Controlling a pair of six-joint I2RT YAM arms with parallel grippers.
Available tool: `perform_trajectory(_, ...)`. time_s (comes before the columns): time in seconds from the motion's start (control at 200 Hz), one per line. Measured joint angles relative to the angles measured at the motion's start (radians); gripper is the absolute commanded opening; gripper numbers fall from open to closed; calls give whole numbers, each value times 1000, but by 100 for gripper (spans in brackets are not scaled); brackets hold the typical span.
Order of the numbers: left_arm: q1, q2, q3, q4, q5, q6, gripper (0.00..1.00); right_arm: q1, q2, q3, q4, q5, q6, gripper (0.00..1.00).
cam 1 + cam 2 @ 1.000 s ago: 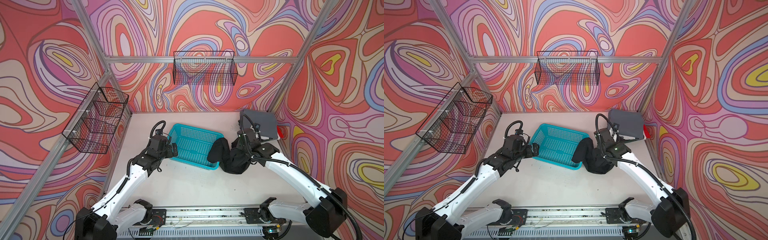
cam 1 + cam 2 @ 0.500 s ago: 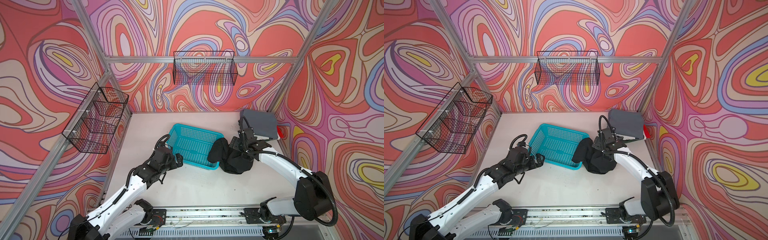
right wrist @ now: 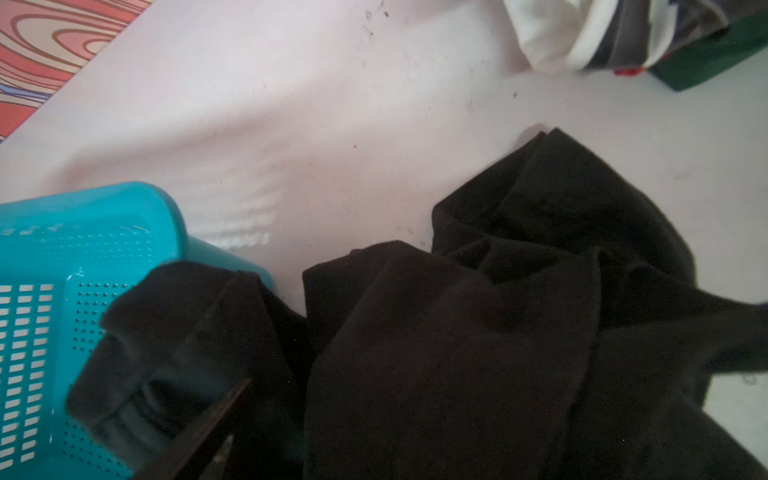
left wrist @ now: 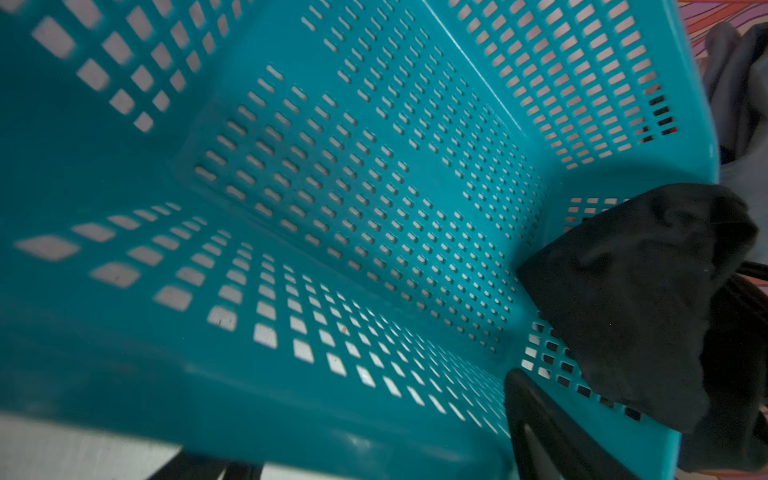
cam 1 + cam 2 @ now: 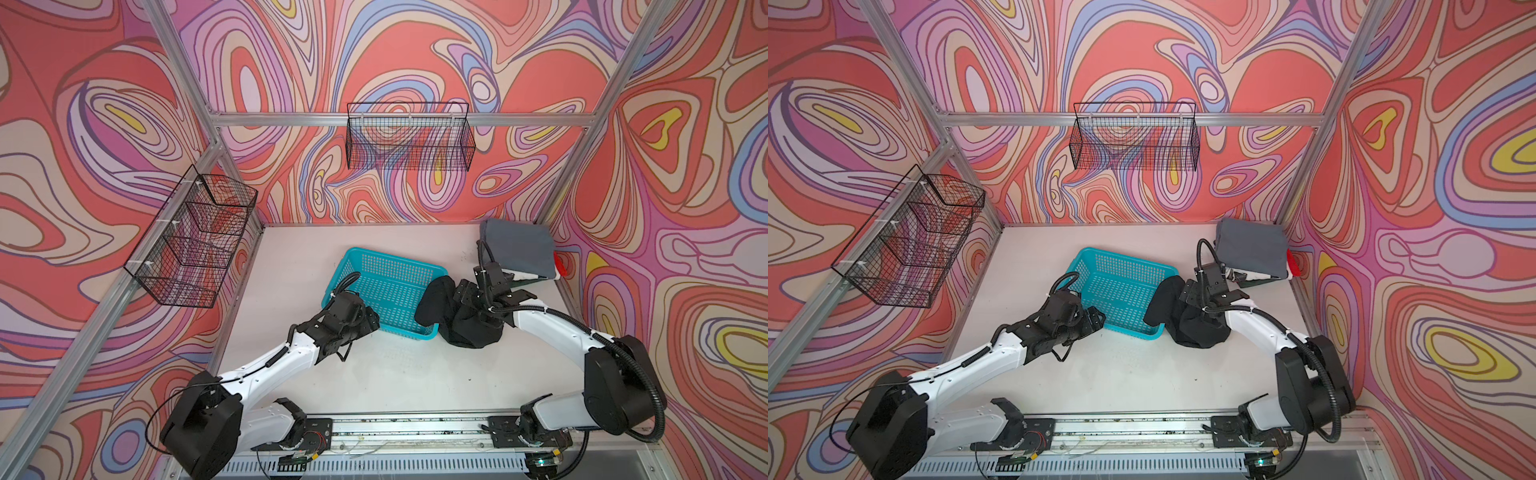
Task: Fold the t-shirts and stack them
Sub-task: 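Grasp the teal basket rim with the left gripper while right holds shirt, then drag the teal basket away from the shirt with the left gripper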
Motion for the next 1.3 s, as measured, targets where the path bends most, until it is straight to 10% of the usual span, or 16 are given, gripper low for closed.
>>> perform_trajectory(0.165,4,92,51,68,3,-30,15,0,0,-26,21,-10,5,91)
perform_trajectory(0.315,49,146,169,111,-45,-137,0,-5,5,-51,-15,-2,-1,91)
perform_trajectory(1.302,537,645,818,-426,-233,498,0,-10,52,-121,134,-45,-55,91)
